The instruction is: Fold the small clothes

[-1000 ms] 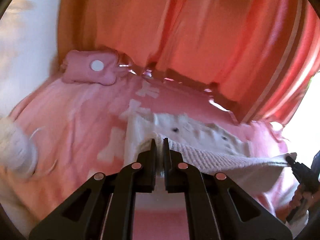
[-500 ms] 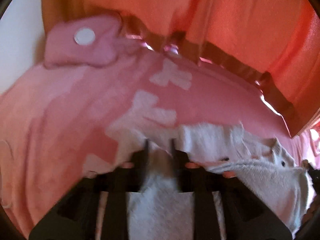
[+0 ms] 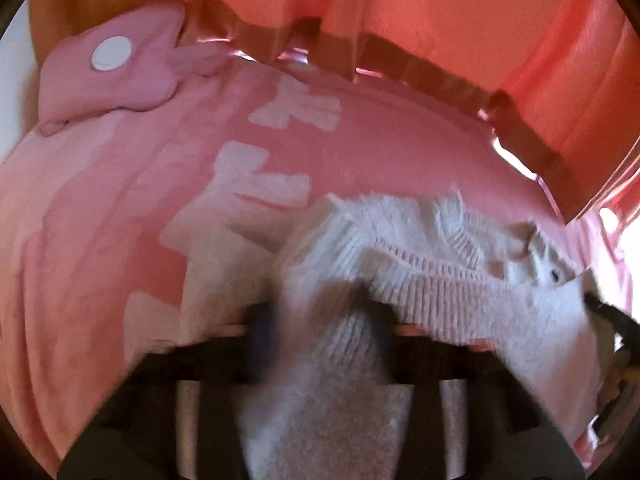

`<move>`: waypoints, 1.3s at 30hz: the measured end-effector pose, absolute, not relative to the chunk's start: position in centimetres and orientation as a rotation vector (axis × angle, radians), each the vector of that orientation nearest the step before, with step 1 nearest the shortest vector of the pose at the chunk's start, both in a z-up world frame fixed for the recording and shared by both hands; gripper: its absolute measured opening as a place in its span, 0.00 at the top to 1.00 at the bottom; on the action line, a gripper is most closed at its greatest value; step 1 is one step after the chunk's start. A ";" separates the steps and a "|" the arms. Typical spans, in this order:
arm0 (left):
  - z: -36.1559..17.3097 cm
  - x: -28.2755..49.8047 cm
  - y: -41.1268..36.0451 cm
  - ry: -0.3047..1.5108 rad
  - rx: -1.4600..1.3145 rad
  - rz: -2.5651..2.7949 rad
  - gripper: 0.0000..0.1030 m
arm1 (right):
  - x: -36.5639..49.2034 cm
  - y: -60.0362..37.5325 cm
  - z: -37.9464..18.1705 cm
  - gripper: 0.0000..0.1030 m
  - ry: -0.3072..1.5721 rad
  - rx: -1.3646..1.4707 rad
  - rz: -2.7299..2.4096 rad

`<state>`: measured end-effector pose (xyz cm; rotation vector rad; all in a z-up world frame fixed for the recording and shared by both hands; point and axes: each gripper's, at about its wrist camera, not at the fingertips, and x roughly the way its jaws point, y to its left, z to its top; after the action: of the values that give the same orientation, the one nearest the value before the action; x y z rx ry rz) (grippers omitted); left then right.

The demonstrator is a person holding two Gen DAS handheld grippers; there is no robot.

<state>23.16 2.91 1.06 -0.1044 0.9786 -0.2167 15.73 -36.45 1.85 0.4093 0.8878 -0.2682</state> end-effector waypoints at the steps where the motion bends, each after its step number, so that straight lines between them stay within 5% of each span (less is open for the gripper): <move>1: 1.4 23.1 2.9 0.965 -0.112 -0.223 0.91 | 15.4 -36.4 2.8 0.92 0.849 0.418 -0.258; 6: 5.8 22.9 4.4 0.826 -0.247 -0.234 0.92 | 12.2 -37.5 8.3 0.93 0.523 0.538 -0.134; 11: 1.8 26.0 4.3 0.927 -0.207 -0.159 0.92 | 16.7 -39.7 0.1 0.93 0.910 0.541 -0.336; 16: 1.3 25.9 3.4 0.928 -0.135 -0.131 0.92 | 15.3 -38.7 3.8 0.93 0.741 0.531 -0.269; 21: 0.5 26.0 3.1 0.951 -0.098 -0.103 0.88 | 16.9 -39.1 0.2 0.92 0.896 0.480 -0.344; 24: 2.8 24.7 3.1 0.902 -0.090 -0.066 0.79 | 15.2 -37.1 4.7 0.79 0.756 0.402 -0.398; 28: 6.8 20.2 1.3 0.785 -0.045 -0.124 0.45 | 14.2 -29.3 8.1 0.79 0.671 0.271 -0.069; 34: 3.5 17.6 -5.0 0.938 0.042 -0.363 0.43 | 15.4 -17.0 2.0 0.89 0.973 0.054 0.308; 39: 1.6 18.4 -4.1 0.965 0.121 -0.290 0.33 | 16.5 -23.1 1.1 0.95 1.015 0.169 0.203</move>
<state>18.43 -4.08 1.57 0.1212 0.9647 -0.2898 16.50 -23.11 1.11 0.1689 1.0151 0.2032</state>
